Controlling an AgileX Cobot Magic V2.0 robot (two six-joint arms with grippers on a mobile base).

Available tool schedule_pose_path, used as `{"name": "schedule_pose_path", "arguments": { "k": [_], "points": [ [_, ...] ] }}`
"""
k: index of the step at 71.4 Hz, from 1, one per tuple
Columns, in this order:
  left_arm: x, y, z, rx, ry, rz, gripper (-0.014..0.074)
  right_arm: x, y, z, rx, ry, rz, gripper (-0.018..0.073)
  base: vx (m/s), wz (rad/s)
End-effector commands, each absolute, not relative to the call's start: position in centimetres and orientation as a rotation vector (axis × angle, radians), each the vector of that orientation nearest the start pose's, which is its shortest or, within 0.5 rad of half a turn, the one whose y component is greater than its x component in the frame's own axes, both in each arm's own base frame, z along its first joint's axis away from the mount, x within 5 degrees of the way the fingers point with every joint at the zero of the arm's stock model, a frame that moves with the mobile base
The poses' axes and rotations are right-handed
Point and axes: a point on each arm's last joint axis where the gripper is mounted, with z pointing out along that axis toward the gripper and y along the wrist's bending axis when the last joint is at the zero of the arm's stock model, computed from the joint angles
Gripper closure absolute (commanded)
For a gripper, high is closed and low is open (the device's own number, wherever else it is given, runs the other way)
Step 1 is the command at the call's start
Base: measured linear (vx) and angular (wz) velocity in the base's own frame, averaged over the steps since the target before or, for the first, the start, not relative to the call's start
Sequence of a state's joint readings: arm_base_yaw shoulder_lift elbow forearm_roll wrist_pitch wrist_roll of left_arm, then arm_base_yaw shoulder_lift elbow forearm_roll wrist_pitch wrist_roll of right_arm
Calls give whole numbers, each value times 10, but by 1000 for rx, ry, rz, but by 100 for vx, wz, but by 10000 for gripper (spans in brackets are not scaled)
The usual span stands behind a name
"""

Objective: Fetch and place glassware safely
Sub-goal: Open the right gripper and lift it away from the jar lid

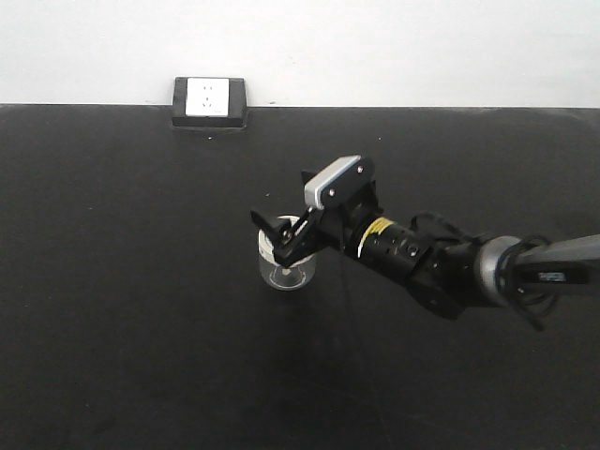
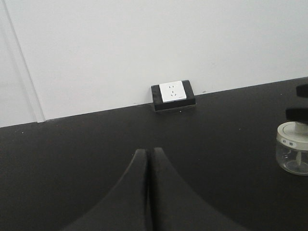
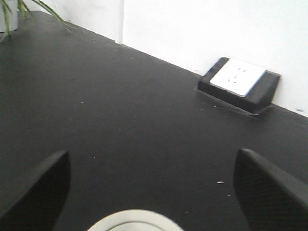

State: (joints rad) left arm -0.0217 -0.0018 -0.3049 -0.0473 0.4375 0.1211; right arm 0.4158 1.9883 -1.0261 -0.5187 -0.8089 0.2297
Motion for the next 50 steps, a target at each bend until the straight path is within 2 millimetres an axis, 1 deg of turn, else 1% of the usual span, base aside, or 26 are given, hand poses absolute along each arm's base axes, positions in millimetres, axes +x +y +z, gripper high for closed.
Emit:
{"name": "schedule_pose_path", "arguments": {
  "k": [1,5,10,13,14,21,24,26,27,28,31,32,40,47,48,50],
  "points": [
    [31,-3,287,90,1535,20,603,359,189,232,-658,1496,514,-13,0,0],
    [31,-3,287,90,1535,20,603,355,185,242,-650,1552,493,23,0,0],
    [31,-3,287,90,1535,20,603,347,180,259,-667,1589,454,76,0,0],
    [31,-3,287,90,1535,20,603,343,177,266,-686,1615,420,108,0,0],
    [31,-3,287,90,1535,20,603,340,176,272,-689,1613,411,130,0,0],
    [31,-3,287,90,1535,20,603,329,168,292,-674,1640,385,243,0,0],
    [31,-3,287,90,1535,20,603,323,164,302,-656,1648,377,331,0,0],
    [31,-3,287,90,1535,20,603,320,161,308,-640,1654,373,373,0,0],
    [31,-3,287,90,1535,20,603,318,160,311,-632,1657,371,417,0,0],
    [31,-3,287,90,1535,20,603,319,159,310,-627,1668,367,433,0,0],
    [31,-3,287,90,1535,20,603,310,155,320,-600,1656,384,524,0,0],
    [31,-3,287,90,1535,20,603,307,154,320,-598,1657,387,569,0,0],
    [31,-3,287,90,1535,20,603,285,145,324,-599,1633,406,569,0,0],
    [31,-3,287,90,1535,20,603,265,137,314,-611,1649,406,568,0,0],
    [31,-3,287,90,1535,20,603,263,136,316,-610,1644,406,568,0,0],
    [31,-3,287,90,1535,20,603,257,133,310,-611,1659,407,568,0,0]
  ]
}}
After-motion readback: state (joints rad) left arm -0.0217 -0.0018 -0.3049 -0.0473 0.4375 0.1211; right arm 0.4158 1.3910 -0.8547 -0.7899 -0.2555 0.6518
